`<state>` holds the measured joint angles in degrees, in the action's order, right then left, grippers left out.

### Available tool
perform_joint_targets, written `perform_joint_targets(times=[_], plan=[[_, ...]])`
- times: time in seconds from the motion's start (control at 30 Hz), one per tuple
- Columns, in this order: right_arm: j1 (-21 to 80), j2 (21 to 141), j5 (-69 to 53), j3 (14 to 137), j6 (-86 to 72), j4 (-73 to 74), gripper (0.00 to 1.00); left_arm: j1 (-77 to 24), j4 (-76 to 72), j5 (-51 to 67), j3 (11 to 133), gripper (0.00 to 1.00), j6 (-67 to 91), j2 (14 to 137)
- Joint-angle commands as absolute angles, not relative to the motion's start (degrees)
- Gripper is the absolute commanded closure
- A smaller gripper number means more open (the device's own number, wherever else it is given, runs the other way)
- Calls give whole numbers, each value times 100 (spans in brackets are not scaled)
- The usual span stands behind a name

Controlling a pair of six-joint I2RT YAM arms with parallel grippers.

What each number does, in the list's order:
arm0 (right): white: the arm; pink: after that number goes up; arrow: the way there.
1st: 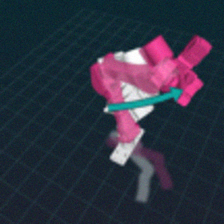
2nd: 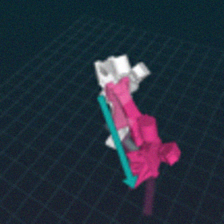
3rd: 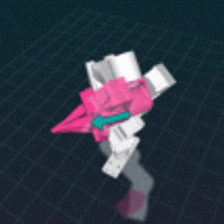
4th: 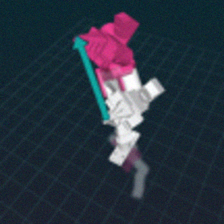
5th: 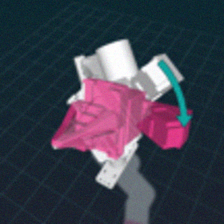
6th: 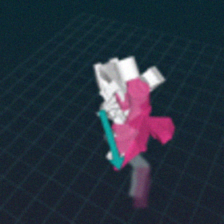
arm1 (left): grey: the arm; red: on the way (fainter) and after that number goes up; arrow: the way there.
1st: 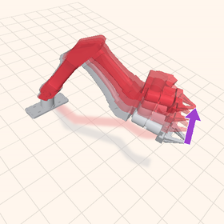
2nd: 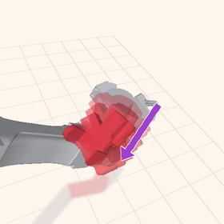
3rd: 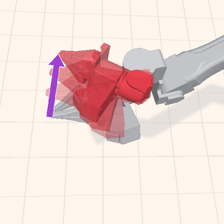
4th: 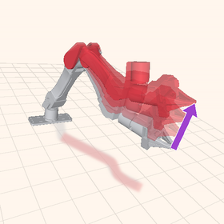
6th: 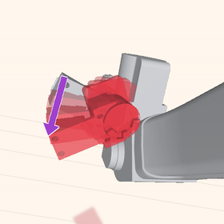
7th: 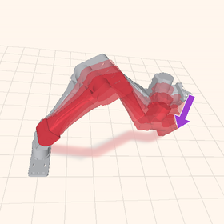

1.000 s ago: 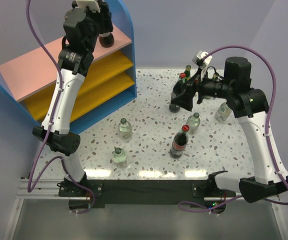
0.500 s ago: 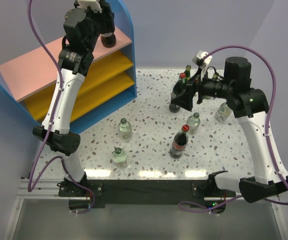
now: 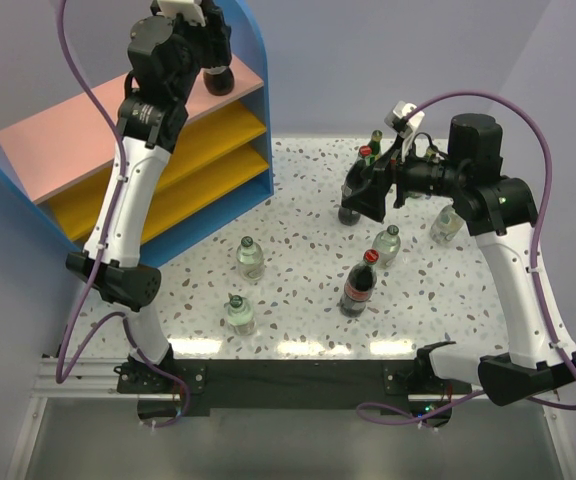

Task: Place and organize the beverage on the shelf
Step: Place the drink on the shelf.

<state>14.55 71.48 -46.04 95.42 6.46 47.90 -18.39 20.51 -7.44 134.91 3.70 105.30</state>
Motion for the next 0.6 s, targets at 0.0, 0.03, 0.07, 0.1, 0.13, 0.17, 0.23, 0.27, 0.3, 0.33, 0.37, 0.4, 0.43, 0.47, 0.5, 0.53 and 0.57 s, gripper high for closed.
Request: perform_joint_targets(times=[0.0, 0.03, 0.07, 0.1, 0.13, 0.17, 0.23, 0.27, 0.3, 0.33, 0.37, 0.4, 0.43, 0.47, 0.5, 0.53, 0.57], plan=[[1433, 7049, -4649, 9624, 589, 4579, 1, -1811, 1485, -668, 13570, 38, 308, 10564], [1433, 7049, -4641, 9633, 589, 4579, 1, -1811, 1477, -677, 13570, 38, 290, 10582], [1441, 7058, -4649, 9624, 589, 4570, 1, -1811, 1477, -677, 13570, 37, 273, 10599], [1433, 7058, -4649, 9624, 589, 4570, 1, -1811, 1477, -677, 13570, 35, 264, 10600], [1433, 7049, -4641, 9624, 589, 4579, 1, -1811, 1485, -677, 13570, 34, 264, 10626], [1433, 7058, -4632, 9624, 589, 4570, 1, -1811, 1485, -677, 13570, 33, 264, 10635], [1441, 7058, -4632, 9642, 598, 4588, 1, -1811, 1485, -677, 13570, 30, 264, 10670], [1433, 7058, -4623, 9642, 606, 4588, 1, -1811, 1477, -668, 13570, 30, 264, 10679], [1441, 7049, -4614, 9642, 606, 4588, 1, -1811, 1477, -659, 13579, 28, 264, 10687], [1433, 7049, -4606, 9642, 606, 4588, 1, -1811, 1459, -659, 13579, 27, 272, 10705], [1433, 7049, -4597, 9642, 615, 4605, 1, -1811, 1468, -642, 13579, 27, 281, 10714], [1433, 7040, -4597, 9642, 624, 4614, 1, -1811, 1468, -624, 13579, 25, 281, 10714], [1433, 7049, -4588, 9633, 624, 4606, 1, -1811, 1459, -633, 13588, 25, 281, 10705], [1441, 7049, -4579, 9633, 624, 4614, 1, -1811, 1468, -624, 13588, 23, 281, 10705], [1433, 7049, -4579, 9642, 624, 4606, 1, -1811, 1459, -624, 13588, 22, 281, 10696], [1433, 7049, -4588, 9633, 624, 4605, 1, -1811, 1468, -624, 13588, 20, 281, 10670], [1433, 7049, -4588, 9642, 624, 4605, 1, -1811, 1468, -633, 13588, 18, 273, 10661]])
